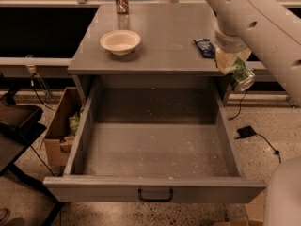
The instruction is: Place green can into top drawer
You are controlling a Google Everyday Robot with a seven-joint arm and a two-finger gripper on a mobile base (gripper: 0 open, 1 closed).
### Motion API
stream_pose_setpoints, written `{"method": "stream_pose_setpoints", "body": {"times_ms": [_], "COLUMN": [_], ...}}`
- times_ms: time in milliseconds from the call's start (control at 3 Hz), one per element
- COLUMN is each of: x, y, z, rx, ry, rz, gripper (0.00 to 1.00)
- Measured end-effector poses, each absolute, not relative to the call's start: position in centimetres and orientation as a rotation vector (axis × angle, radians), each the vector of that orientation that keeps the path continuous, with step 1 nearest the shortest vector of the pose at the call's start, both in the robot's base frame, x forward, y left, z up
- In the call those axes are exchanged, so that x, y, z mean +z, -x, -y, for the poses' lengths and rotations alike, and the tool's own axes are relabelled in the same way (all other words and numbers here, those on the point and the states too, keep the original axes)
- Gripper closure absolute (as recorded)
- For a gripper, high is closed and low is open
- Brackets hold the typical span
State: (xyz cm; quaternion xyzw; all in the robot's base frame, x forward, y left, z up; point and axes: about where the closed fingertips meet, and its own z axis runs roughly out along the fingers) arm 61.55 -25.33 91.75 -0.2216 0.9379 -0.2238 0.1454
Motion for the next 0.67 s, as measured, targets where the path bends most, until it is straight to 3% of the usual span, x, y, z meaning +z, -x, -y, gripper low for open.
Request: {"method": "stream_pose_setpoints", "body": {"times_ms": [667], "x": [91.82], "y": [-63.41], "z": [24.62], "rx": [-0.611], "ry": [0.637], "rz": [-2.641], "gripper": [1.00]}}
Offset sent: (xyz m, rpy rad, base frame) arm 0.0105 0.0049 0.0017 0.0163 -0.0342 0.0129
